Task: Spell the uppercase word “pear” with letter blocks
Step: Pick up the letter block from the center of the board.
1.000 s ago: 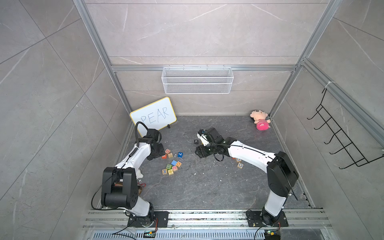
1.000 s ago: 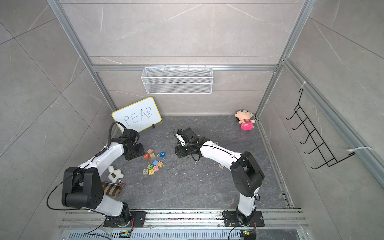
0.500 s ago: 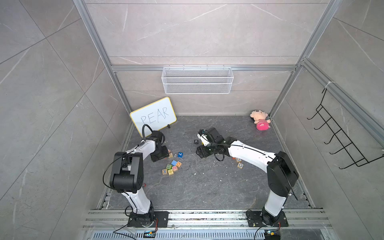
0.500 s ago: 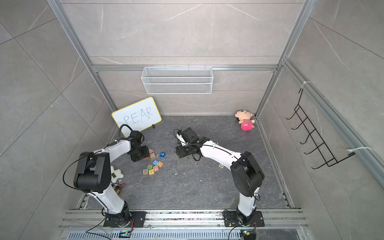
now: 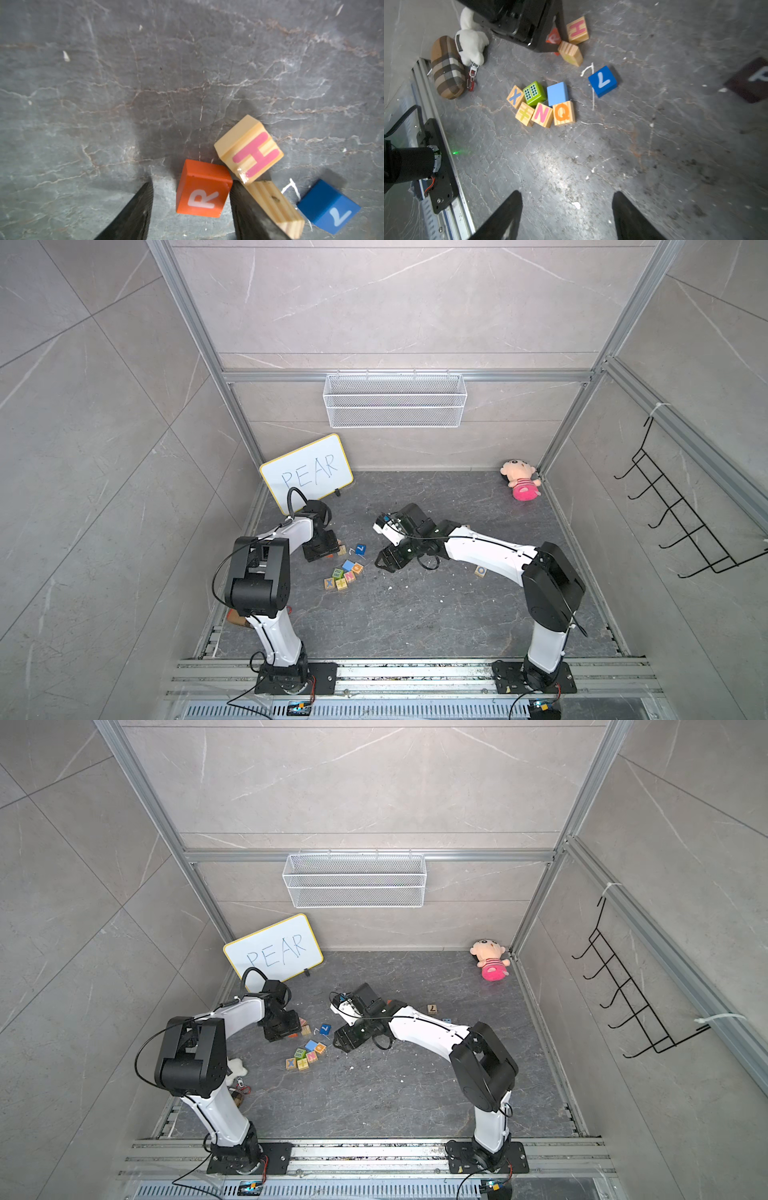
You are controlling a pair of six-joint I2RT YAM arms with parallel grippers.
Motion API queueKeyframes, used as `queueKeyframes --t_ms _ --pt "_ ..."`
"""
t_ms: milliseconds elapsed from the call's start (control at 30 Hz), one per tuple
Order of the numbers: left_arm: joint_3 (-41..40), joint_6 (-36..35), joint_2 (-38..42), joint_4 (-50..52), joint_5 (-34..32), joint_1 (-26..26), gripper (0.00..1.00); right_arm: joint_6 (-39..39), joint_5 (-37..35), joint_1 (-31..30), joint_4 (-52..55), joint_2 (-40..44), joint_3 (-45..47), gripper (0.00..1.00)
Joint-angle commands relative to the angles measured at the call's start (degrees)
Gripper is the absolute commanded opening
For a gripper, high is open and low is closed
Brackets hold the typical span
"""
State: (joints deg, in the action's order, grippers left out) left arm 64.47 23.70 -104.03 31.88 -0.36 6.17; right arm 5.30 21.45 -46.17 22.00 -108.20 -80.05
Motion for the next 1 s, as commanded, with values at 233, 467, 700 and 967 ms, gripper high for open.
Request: queueKeyframes --t_ms 233,467,700,967 --pt "2.2 -2.2 -3.5 -0.4 -1.3 0.5 0.49 -1.4 0.8 -1.4 1.2 -3.3 -5.1 0.72" --pt "2.0 -1.8 -1.8 1.9 -2.1 1.4 0.51 -2.0 -1.0 -1.4 2.5 -2.7 -5.4 0.71" --pt "0.2 -1.4 0.1 2.0 -2.5 1.6 0.51 -2.1 -1.1 -1.4 2.4 -2.5 -5.2 0.71" --pt "-0.6 -0.9 0.6 2.8 -2.4 2.3 0.39 -2.4 -2.6 -1.4 2.7 -1.3 -4.5 0.71"
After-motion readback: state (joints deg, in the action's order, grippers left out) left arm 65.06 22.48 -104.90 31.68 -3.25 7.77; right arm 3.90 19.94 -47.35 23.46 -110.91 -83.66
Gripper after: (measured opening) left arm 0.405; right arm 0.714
